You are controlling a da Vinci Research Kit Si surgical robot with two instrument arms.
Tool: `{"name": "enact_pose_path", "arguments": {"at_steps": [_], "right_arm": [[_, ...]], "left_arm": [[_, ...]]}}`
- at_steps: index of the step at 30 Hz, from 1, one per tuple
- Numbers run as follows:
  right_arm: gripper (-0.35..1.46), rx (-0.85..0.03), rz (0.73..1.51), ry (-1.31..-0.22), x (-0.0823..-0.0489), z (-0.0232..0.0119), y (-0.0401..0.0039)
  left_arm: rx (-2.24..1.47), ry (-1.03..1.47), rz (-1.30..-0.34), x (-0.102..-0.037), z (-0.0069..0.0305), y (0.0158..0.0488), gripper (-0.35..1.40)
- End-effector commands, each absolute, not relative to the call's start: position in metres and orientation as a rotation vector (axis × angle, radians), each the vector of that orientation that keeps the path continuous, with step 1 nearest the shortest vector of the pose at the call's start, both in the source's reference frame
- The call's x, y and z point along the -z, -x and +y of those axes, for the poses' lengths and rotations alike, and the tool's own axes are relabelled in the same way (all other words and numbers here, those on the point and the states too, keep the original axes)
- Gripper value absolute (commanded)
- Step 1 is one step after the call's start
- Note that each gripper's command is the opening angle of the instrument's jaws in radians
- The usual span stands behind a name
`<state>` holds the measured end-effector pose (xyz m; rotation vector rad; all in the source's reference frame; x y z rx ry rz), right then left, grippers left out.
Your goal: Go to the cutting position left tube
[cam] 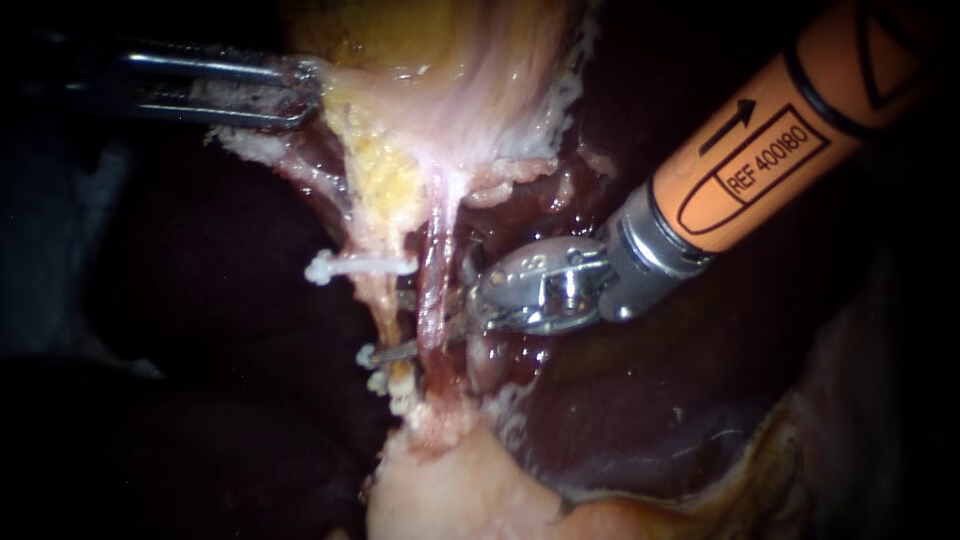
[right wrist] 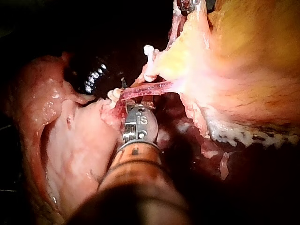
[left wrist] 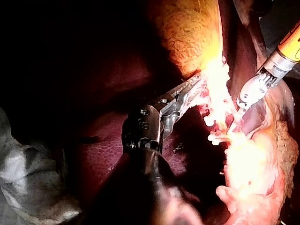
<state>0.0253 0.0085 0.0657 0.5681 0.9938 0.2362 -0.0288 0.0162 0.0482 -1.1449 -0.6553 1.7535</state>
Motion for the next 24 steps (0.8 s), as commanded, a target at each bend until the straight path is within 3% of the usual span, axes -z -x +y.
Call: {"name": "enact_pose_path", "arguments": {"at_steps": [1, 14, 24], "right_arm": [[0.52, -0.236, 0.994, -0.568, -0.0657, 0.0085, -0.0253], [0.47, -0.229, 0.995, -0.574, -0.0659, 0.0088, -0.0231], [0.59, -0.235, 0.995, -0.569, -0.0656, 0.0101, -0.0197]], "left_arm": [[-1.754, 1.145, -0.655, -0.0482, 0.0162, 0.0288, -0.35], [-1.754, 1.145, -0.656, -0.0482, 0.0162, 0.0287, -0.35], [-1.754, 1.145, -0.656, -0.0482, 0.0162, 0.0287, -0.35]]}}
